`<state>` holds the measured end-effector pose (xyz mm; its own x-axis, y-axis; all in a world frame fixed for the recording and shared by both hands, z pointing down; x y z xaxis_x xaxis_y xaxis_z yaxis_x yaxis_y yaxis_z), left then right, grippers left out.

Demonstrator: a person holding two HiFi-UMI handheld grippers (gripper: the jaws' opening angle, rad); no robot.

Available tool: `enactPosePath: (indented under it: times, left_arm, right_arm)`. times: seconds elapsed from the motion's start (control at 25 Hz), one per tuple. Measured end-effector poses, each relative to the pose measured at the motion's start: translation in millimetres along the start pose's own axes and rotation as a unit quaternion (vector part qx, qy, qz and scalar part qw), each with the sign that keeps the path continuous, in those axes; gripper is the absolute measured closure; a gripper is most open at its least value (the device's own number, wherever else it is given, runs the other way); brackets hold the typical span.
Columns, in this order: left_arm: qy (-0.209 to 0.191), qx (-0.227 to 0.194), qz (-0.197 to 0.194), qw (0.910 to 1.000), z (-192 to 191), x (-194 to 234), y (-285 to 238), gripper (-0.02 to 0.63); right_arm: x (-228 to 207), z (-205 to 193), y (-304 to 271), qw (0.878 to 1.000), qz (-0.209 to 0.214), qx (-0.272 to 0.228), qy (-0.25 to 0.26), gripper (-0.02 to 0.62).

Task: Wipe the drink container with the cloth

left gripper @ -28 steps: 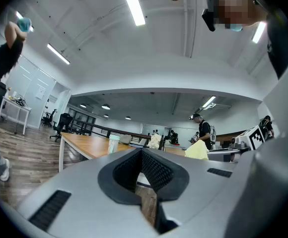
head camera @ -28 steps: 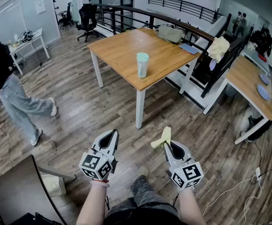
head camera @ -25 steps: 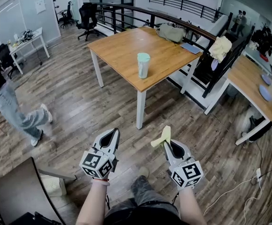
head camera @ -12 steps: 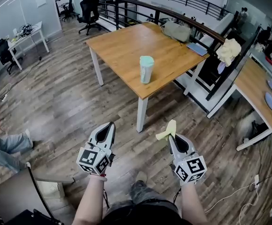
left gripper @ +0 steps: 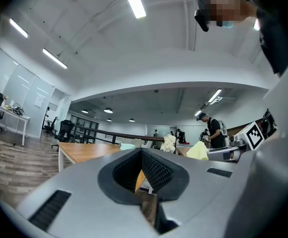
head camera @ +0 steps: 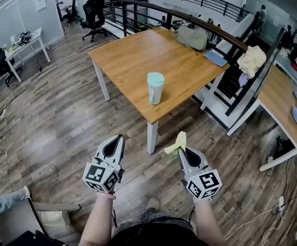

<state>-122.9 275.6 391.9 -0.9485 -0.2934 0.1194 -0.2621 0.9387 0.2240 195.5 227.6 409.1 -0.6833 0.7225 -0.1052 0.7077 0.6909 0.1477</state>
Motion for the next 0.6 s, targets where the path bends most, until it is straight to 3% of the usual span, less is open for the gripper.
enactPosePath:
  times: [0.6]
  left_arm:
    - [0.0,0.001,-0.005,1.0,-8,23,-61,0.612]
  right_arm:
    - [-26,-12,-58,0.999,0.025,0.017,-0.012,0.554]
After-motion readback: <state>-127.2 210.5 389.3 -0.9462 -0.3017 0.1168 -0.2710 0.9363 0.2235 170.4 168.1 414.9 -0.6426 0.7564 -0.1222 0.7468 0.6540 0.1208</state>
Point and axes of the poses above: the fingertips, and each gripper's own axes: y backward along the fingers, x to its left, z out of its top, the point moved 10 cm from there along y, backward along the fingers, and after that the axes turned 11 degrees about -x, right-handed, at the moved point
